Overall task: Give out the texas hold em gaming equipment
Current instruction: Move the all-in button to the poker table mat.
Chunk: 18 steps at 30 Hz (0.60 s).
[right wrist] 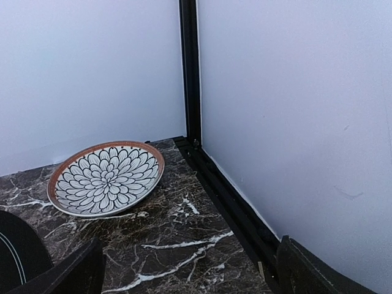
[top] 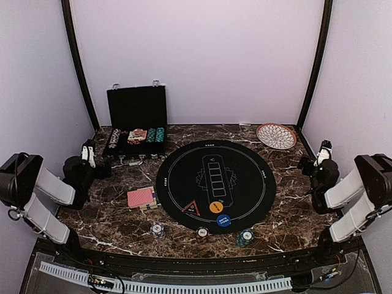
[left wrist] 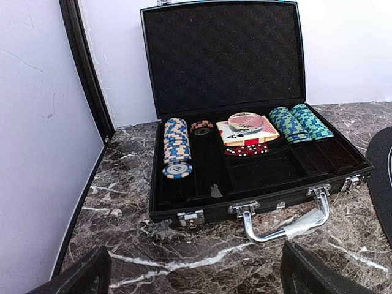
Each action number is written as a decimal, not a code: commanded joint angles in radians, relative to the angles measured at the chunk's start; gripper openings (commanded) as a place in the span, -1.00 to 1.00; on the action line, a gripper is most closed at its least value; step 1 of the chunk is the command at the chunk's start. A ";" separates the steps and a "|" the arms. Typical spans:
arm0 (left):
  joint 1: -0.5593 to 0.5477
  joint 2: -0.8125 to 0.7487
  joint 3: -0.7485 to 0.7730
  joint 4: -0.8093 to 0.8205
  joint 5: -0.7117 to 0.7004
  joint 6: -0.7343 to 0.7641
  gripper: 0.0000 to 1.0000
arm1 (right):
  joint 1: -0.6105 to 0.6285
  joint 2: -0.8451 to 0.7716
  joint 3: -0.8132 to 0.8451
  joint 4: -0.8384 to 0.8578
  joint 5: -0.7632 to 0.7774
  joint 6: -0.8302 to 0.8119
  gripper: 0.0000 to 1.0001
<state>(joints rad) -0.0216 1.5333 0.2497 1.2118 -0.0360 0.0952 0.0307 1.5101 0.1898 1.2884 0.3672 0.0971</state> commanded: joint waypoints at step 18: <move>0.018 -0.344 0.574 -1.266 0.220 0.066 0.98 | 0.005 -0.493 0.473 -1.063 -0.231 0.410 0.97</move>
<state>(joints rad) -0.0086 1.2388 0.7300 0.2321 0.0917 0.1349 0.0509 1.0607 0.6373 0.3901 0.2924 0.3115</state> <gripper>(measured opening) 0.989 0.985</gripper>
